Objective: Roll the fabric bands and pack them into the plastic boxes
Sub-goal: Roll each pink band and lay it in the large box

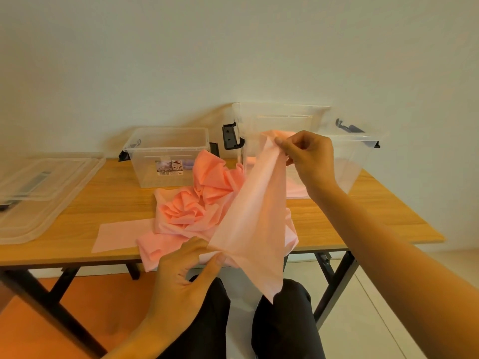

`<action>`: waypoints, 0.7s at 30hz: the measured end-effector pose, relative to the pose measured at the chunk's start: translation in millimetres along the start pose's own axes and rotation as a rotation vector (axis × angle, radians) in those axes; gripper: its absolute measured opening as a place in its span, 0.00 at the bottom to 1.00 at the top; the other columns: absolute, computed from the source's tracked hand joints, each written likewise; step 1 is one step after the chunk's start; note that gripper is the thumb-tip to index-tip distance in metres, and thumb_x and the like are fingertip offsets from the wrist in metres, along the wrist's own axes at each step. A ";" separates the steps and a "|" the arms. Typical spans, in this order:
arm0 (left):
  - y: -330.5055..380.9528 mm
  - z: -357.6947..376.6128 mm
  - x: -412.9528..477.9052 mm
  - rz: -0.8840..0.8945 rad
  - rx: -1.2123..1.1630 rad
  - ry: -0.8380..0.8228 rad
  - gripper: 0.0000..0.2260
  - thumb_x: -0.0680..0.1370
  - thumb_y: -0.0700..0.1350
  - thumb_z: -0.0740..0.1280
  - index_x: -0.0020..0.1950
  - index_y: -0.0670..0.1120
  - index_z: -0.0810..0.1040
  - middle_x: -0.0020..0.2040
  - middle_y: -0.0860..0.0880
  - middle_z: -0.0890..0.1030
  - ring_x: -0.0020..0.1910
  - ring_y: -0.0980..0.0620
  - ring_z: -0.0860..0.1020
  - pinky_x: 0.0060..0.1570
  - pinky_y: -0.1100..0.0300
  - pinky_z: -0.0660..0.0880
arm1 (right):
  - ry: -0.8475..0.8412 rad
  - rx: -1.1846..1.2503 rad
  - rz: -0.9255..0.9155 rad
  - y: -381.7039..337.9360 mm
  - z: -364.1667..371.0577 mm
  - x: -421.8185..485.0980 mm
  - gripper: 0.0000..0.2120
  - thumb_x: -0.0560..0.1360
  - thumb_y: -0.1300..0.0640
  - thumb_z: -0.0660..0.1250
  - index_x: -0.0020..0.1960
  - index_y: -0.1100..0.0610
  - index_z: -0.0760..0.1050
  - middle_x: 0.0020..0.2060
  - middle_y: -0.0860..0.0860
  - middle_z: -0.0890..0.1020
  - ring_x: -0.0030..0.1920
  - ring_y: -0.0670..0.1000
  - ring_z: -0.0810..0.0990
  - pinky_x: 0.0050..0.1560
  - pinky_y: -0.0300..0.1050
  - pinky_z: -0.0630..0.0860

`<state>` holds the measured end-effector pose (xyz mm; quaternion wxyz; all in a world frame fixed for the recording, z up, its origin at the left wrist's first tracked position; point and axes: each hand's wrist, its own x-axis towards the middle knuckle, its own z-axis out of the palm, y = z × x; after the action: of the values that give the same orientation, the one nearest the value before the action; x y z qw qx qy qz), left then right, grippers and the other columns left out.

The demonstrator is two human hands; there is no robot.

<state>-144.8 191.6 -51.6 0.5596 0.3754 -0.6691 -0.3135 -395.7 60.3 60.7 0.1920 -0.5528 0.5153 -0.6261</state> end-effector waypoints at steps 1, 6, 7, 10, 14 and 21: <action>-1.0 0.9 -1.7 -0.005 -0.005 0.029 0.16 0.76 0.64 0.67 0.51 0.54 0.86 0.49 0.56 0.86 0.54 0.52 0.83 0.55 0.58 0.80 | -0.002 0.034 0.011 0.3 -3.3 1.2 0.12 0.76 0.56 0.76 0.40 0.63 0.81 0.33 0.54 0.82 0.33 0.49 0.80 0.38 0.47 0.82; 0.8 7.0 -9.2 -0.033 -0.026 0.082 0.16 0.75 0.64 0.68 0.51 0.55 0.87 0.50 0.56 0.86 0.55 0.55 0.83 0.55 0.62 0.80 | -0.017 -0.002 0.033 5.6 -12.1 7.4 0.11 0.79 0.55 0.72 0.43 0.62 0.80 0.36 0.54 0.81 0.35 0.47 0.79 0.36 0.40 0.80; 0.8 8.4 -11.3 -0.019 -0.008 0.078 0.11 0.76 0.61 0.69 0.52 0.58 0.86 0.51 0.57 0.86 0.55 0.56 0.83 0.54 0.64 0.79 | 0.004 -0.024 0.030 5.9 -13.9 9.2 0.12 0.80 0.54 0.71 0.45 0.63 0.80 0.37 0.55 0.81 0.35 0.46 0.79 0.35 0.40 0.80; 0.2 13.3 -17.8 0.010 0.003 0.097 0.12 0.78 0.48 0.73 0.53 0.68 0.83 0.51 0.62 0.85 0.54 0.61 0.82 0.52 0.69 0.78 | 0.120 -0.135 0.025 6.6 -23.9 18.0 0.12 0.83 0.53 0.66 0.46 0.62 0.76 0.37 0.54 0.80 0.34 0.46 0.80 0.33 0.42 0.81; -0.2 23.4 -17.9 0.084 0.030 0.124 0.19 0.78 0.43 0.73 0.54 0.70 0.82 0.51 0.62 0.85 0.54 0.62 0.82 0.52 0.70 0.77 | 0.252 -0.274 0.185 23.8 -32.7 22.4 0.16 0.81 0.60 0.61 0.34 0.57 0.65 0.30 0.52 0.71 0.32 0.55 0.72 0.38 0.50 0.77; -4.2 35.4 -18.6 0.150 0.036 0.031 0.11 0.78 0.48 0.68 0.57 0.60 0.84 0.52 0.57 0.86 0.55 0.54 0.83 0.53 0.61 0.79 | 0.063 -0.199 0.248 28.0 -25.4 8.5 0.14 0.83 0.49 0.65 0.64 0.53 0.67 0.46 0.50 0.79 0.45 0.53 0.82 0.50 0.59 0.84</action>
<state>-177.4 205.3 -71.0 0.5848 0.3390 -0.6922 -0.2527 -430.2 53.4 44.5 0.1959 -0.4812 0.6447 -0.5608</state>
